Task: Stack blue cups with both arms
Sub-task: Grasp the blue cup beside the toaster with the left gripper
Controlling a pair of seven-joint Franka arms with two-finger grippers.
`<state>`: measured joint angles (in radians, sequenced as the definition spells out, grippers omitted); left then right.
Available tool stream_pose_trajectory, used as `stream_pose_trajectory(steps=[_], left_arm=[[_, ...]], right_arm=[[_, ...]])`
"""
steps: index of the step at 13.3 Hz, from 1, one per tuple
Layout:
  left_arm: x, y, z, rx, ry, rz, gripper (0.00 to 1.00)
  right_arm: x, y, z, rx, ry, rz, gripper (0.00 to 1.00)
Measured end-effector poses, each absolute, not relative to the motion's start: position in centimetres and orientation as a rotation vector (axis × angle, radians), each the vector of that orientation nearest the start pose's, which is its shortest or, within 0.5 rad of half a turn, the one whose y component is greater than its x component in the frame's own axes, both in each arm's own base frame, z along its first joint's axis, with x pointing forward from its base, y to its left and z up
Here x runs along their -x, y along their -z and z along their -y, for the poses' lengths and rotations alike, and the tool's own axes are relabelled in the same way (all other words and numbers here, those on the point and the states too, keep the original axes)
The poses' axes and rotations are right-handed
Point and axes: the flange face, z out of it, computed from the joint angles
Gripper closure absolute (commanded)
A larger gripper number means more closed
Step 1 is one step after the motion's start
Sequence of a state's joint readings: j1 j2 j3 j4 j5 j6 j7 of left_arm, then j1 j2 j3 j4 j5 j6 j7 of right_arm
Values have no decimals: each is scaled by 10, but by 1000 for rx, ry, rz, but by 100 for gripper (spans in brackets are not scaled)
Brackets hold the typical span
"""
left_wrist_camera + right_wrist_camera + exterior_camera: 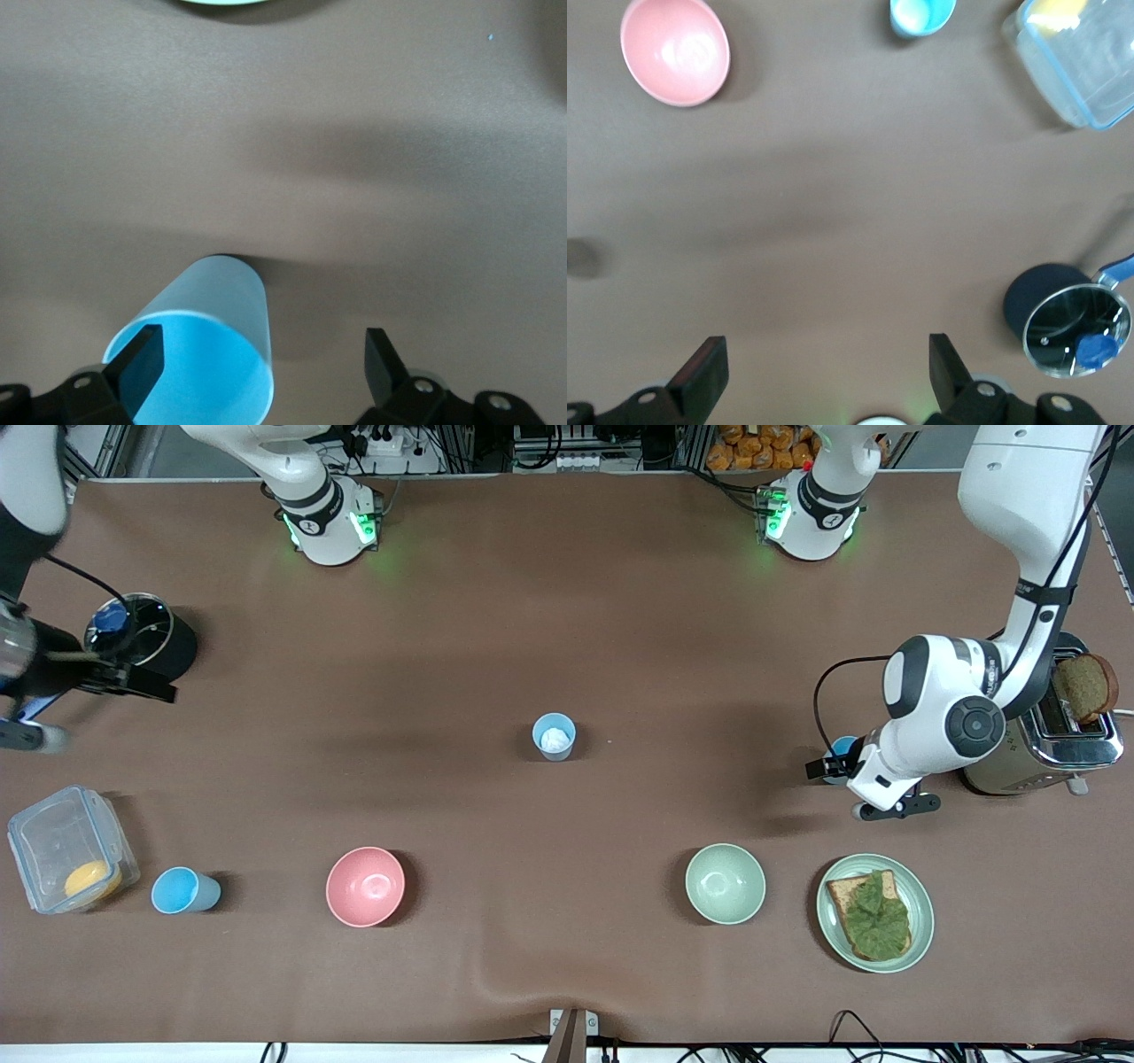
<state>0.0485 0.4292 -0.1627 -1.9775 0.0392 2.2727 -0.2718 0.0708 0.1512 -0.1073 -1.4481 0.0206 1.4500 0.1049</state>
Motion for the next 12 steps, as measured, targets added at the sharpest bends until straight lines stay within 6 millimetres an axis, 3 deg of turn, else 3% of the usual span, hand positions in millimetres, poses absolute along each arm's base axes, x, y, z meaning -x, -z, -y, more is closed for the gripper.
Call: stream_pose_trajectory(steps=[2,4,8,10,12], left_arm=[[-593,-231,65,3142,-224,222,55],[-588,-223,65,3140,-245,215,99],[-585,-224,62,3142,-248,176,100],[-587,-242,63,3144,-210,172,100],[-590,-272,74,3154,-139,143,100]], right_arm=[[-577,-596,22,3123,-197,-232,0],[-574,-598,24,3124,-182,-184,0],[-575,-597,26,3142,-181,-128,0],[-575,-597,27,3144,-181,-128,0],[-575,-597,27,3144,-181,-128,0]])
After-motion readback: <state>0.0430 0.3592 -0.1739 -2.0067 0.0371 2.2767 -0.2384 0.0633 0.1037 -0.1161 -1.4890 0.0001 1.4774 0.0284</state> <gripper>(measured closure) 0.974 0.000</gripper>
